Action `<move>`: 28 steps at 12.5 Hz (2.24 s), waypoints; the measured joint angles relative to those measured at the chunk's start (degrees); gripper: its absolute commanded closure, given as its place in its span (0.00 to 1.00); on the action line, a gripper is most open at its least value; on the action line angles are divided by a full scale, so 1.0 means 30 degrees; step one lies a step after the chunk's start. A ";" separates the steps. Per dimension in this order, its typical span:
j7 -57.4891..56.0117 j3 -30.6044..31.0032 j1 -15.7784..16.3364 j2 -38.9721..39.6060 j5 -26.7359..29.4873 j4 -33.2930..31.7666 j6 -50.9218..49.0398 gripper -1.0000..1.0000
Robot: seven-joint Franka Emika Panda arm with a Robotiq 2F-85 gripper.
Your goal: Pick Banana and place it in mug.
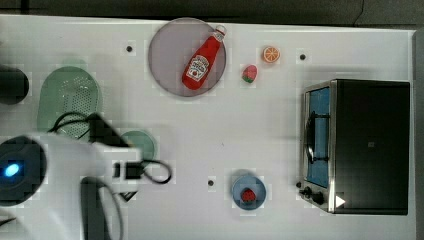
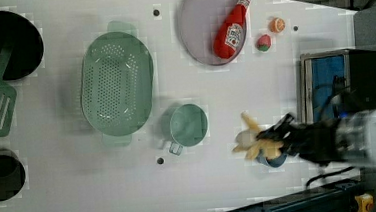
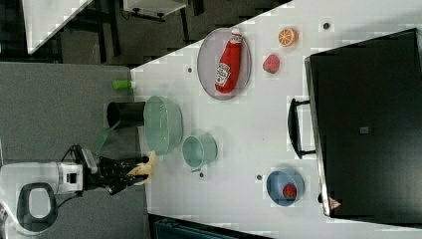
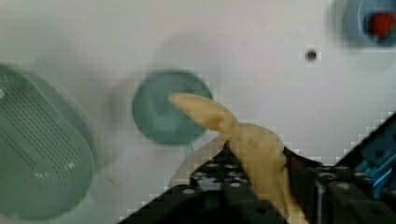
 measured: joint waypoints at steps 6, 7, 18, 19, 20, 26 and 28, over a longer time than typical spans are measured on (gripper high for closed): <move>0.3786 0.1777 0.0448 0.2449 0.0121 -0.2201 0.7624 0.66; 0.4103 0.1693 0.0514 0.3318 0.0352 -0.2499 0.8360 0.66; 0.4887 0.0536 -0.0170 0.8190 -0.1466 -0.3618 1.1606 0.00; 0.4887 0.0443 -0.0170 0.7374 -0.1607 -0.3581 1.1503 0.00; 0.4887 0.0434 -0.0268 0.6421 -0.1314 -0.3469 1.1344 0.00; 0.4029 -0.2616 -0.0160 0.0212 -0.1230 -0.0112 0.3203 0.00; 0.2732 -0.4031 -0.0183 -0.0664 -0.1466 0.1940 0.1315 0.00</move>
